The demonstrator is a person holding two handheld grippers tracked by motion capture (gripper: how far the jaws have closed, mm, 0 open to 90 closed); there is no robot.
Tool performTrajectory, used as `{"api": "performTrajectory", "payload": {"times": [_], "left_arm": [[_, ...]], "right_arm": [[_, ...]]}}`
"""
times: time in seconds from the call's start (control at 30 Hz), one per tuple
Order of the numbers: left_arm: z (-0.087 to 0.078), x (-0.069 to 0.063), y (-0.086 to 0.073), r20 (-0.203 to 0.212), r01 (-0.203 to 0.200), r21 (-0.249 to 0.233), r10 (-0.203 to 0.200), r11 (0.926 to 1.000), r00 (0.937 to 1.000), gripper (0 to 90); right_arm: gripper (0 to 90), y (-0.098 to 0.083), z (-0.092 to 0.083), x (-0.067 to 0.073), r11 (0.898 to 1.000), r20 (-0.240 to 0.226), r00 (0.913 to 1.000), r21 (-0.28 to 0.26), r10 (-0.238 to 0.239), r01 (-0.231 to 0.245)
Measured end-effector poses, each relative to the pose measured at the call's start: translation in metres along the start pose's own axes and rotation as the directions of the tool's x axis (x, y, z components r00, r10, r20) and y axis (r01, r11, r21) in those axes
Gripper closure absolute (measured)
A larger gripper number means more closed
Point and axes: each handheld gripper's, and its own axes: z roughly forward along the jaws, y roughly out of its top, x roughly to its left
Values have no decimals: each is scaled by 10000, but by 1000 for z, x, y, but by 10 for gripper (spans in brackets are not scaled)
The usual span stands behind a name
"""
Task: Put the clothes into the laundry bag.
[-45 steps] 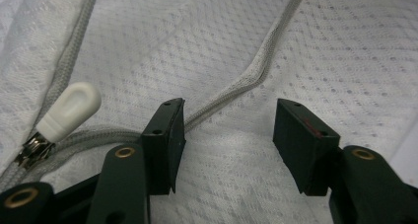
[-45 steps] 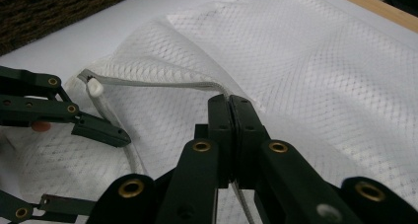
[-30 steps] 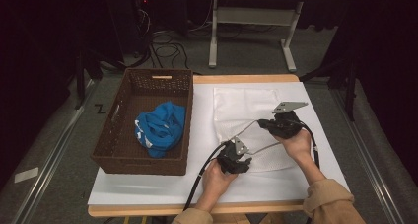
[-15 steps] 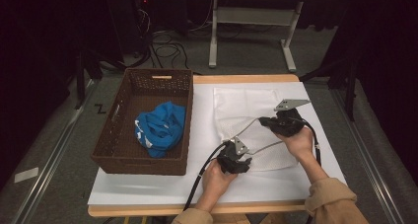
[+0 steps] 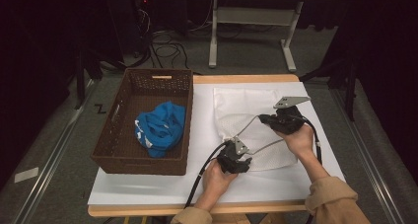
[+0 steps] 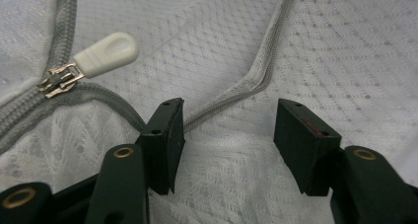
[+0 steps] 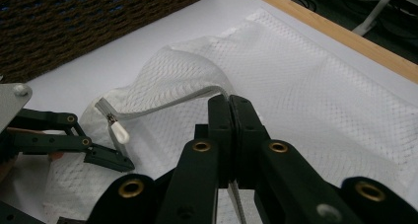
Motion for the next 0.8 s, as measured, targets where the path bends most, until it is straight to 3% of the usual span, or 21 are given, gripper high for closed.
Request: {"api": "performTrajectory", "payload": {"times": [0.4,0.8], "left_arm": [[0,0,3,141,174,194,-177,9997,9997,393],[-8,-1,9,61,65,671,-69,9977,10000,374]], "right_arm": [[894,0,4,0,9998,11,10000,152,-91,91],[894,-2,6,1,9999,-15,10000,131,-64,64]]}}
